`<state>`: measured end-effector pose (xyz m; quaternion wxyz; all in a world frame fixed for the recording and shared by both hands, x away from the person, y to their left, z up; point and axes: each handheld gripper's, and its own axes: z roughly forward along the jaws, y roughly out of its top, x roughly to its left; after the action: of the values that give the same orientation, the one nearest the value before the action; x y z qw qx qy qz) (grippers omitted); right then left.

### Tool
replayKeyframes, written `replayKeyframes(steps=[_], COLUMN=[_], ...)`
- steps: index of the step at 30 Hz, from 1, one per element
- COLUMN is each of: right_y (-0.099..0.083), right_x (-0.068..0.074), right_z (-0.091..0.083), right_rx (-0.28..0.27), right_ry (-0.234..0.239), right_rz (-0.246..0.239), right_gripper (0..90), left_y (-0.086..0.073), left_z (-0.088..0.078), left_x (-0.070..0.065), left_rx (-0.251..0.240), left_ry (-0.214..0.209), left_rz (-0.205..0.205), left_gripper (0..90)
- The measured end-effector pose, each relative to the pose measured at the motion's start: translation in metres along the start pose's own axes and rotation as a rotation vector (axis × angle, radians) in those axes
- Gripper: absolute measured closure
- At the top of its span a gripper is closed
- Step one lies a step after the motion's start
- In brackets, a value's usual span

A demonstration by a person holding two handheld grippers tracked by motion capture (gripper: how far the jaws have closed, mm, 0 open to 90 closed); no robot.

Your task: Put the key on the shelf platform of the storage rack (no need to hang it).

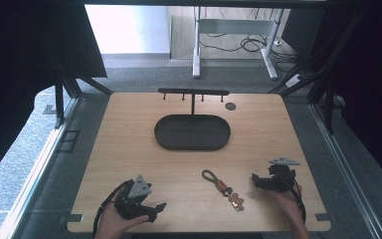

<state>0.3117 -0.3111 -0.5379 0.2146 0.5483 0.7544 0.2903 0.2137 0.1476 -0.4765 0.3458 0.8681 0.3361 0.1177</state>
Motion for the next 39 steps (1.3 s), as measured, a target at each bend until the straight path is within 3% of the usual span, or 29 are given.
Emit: replayKeyframes(steps=[2, 5, 11, 17, 24, 39], right_y=[-0.003, -0.006, -0.006, -0.006, -0.008, -0.01], right_x=[-0.004, -0.009, -0.01, -0.011, -0.009, -0.011], right_z=[-0.006, -0.015, -0.033, -0.037, -0.039, -0.047], right_rx=[-0.004, -0.02, -0.055, -0.05, -0.046, -0.056], right_ry=[0.015, 0.049, 0.061, 0.122, 0.129, 0.135], right_rz=[-0.014, 0.002, -0.012, -0.026, -0.057, -0.069], right_gripper=[13.9, 14.7, 16.5, 22.5, 25.2, 30.6], left_y=[-0.002, -0.003, -0.006, -0.006, -0.007, -0.008], left_z=[0.002, 0.0, -0.007, -0.002, 0.002, -0.005], left_x=[0.001, 0.0, -0.005, -0.004, -0.004, -0.001], left_rx=[0.012, 0.007, -0.005, 0.001, 0.008, -0.009], left_ry=[0.003, 0.009, 0.017, 0.006, 0.002, 0.018], left_rz=[-0.002, -0.005, 0.006, 0.005, 0.002, -0.008], left_gripper=[21.7, 21.7, 21.7, 21.7, 21.7, 21.8])
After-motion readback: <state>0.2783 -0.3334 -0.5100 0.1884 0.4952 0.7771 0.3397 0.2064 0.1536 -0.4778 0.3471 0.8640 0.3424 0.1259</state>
